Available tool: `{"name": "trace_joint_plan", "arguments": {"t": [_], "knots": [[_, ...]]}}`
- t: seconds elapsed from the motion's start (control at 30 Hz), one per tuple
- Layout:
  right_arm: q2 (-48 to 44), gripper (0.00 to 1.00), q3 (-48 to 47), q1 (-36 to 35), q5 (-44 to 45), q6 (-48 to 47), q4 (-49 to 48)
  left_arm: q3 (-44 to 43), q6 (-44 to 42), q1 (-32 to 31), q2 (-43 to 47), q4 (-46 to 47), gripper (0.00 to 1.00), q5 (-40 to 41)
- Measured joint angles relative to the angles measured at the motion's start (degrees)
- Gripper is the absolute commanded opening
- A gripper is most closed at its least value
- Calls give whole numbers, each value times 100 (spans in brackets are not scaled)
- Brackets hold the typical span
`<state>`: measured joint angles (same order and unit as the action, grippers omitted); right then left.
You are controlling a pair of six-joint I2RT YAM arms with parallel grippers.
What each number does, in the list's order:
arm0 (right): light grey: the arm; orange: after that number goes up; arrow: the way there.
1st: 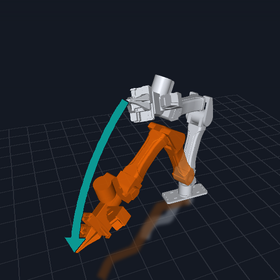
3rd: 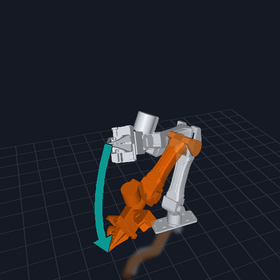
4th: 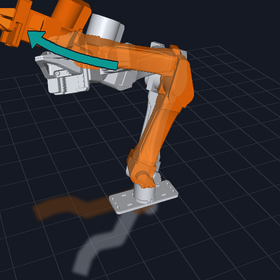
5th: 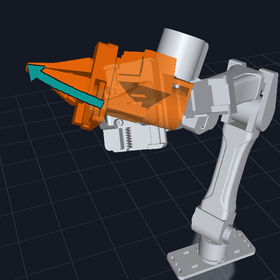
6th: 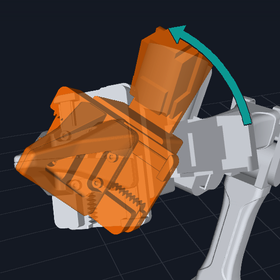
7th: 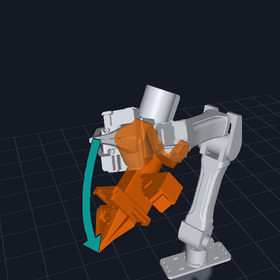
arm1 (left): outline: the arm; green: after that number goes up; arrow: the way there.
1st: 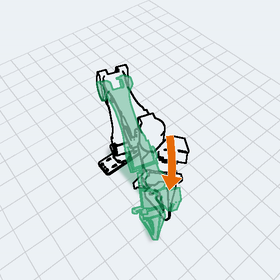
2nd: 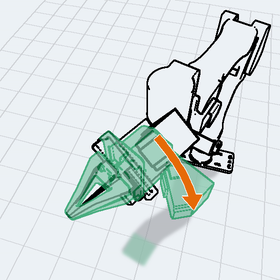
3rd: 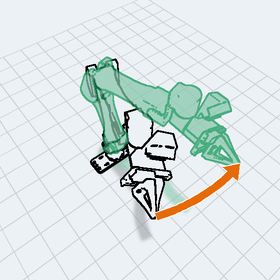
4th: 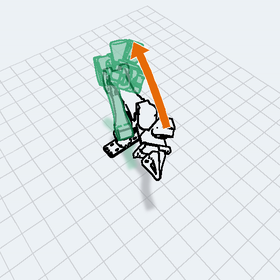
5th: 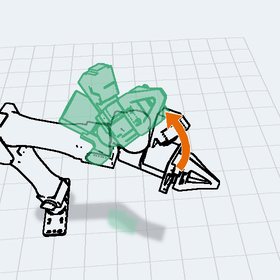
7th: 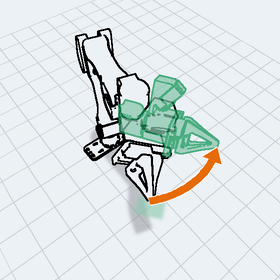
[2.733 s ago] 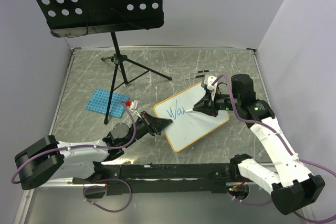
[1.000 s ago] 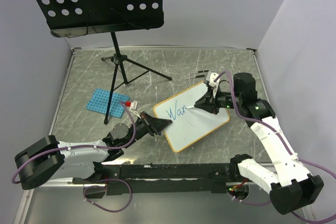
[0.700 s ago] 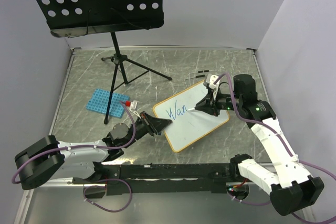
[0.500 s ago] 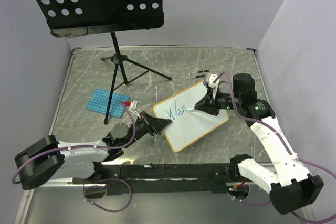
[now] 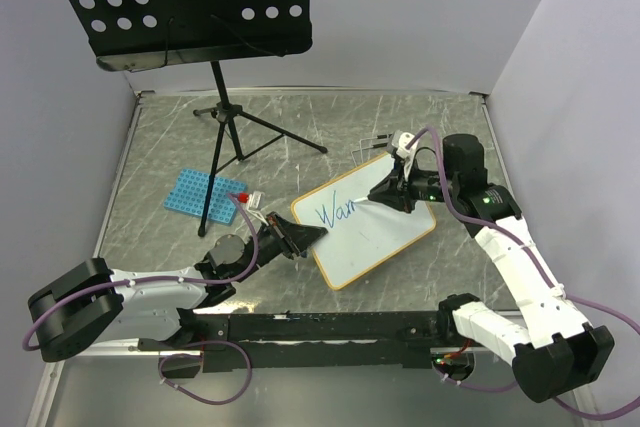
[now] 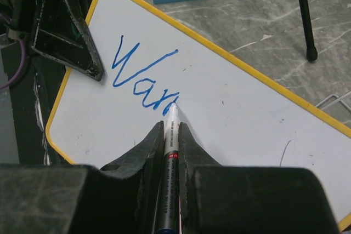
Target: Write a sentence on the whiteboard
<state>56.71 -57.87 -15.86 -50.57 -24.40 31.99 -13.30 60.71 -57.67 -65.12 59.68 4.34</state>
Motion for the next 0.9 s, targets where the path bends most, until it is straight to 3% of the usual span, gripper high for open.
{"name": "trace_joint_plan", "arguments": {"t": [0.47, 0.9], "knots": [[0, 0, 0, 7, 291, 131, -232, 22, 0, 2, 0, -4, 1, 2], [-199, 0, 28, 37, 291, -212, 234, 55, 0, 0, 4, 42, 1, -2]]}}
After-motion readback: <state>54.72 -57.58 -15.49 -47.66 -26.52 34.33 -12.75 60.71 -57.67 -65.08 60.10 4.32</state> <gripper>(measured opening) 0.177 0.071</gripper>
